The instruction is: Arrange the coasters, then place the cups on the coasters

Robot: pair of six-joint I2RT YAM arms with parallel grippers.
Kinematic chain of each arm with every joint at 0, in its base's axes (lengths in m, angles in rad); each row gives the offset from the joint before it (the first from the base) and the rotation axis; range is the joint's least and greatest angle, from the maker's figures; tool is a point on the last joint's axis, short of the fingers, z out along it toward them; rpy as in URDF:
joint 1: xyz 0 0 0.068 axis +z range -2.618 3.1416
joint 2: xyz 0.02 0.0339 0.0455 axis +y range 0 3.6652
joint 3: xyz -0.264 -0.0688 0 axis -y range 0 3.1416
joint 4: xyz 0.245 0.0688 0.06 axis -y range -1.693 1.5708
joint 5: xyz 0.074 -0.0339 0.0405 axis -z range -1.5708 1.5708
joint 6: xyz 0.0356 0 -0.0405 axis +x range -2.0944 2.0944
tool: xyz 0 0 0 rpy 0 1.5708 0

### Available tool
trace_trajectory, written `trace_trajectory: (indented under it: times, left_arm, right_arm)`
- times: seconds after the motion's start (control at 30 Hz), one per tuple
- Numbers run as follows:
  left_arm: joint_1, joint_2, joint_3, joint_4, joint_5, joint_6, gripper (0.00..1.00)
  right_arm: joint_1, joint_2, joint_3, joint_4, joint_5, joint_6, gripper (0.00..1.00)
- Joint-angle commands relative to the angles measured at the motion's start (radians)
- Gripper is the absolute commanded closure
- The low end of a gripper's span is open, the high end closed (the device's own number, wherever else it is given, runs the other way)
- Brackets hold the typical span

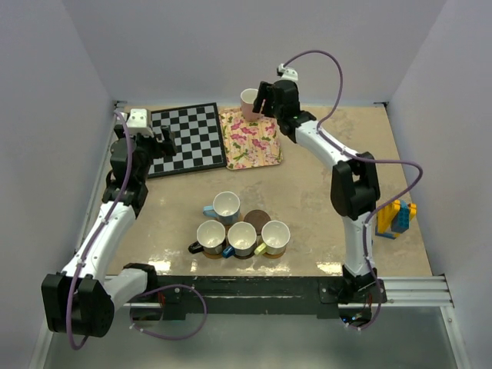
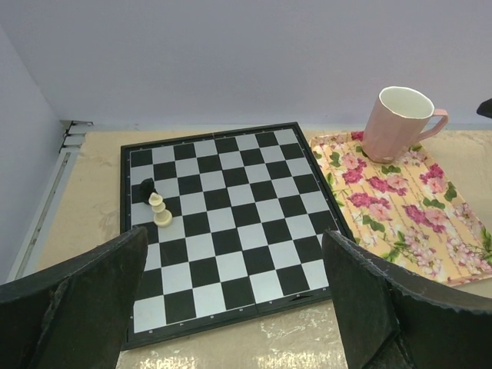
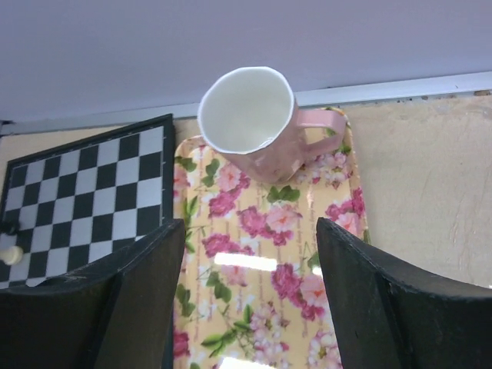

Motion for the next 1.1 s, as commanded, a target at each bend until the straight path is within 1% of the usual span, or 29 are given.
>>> trace_trajectory:
  times: [0.0,0.13,0.2,0.3,0.47,0.6,0.77,0.93,1.07]
  left_arm:
    - [-0.001,0.020,0.042,0.010,0.007,-0.029,0.00]
    - [-0.001,0.026,0.043,0.010,0.010,-0.027,0.00]
    - [-0.001,0.030,0.042,0.010,0.009,-0.027,0.00]
    - [-0.001,0.037,0.042,0.010,0.013,-0.027,0.00]
    - [-0.001,0.048,0.046,0.006,0.018,-0.027,0.00]
    - [-0.001,0.054,0.048,0.006,0.018,-0.027,0.00]
    - [-0.001,0.059,0.048,0.006,0.021,-0.026,0.00]
    - [-0.001,0.057,0.046,0.006,0.021,-0.024,0.00]
    - [-0.001,0.057,0.046,0.007,0.023,-0.024,0.00]
  right_arm:
    - [-0.020,0.093,0.155,0.032,0.042,0.034,0.28]
    - [-0.027,0.202,0.313,0.034,0.033,-0.129,0.25]
    - [-0.043,0.252,0.393,0.003,-0.018,-0.187,0.24]
    - [-0.085,0.321,0.491,-0.043,-0.110,-0.218,0.26]
    - [-0.141,0.397,0.589,-0.055,-0.298,-0.242,0.30]
    - [-0.156,0.473,0.686,-0.092,-0.400,-0.279,0.28]
    - [-0.168,0.518,0.694,-0.068,-0.507,-0.275,0.21]
    - [-0.170,0.532,0.673,-0.029,-0.610,-0.253,0.20]
    - [-0.170,0.536,0.648,-0.006,-0.670,-0.239,0.22]
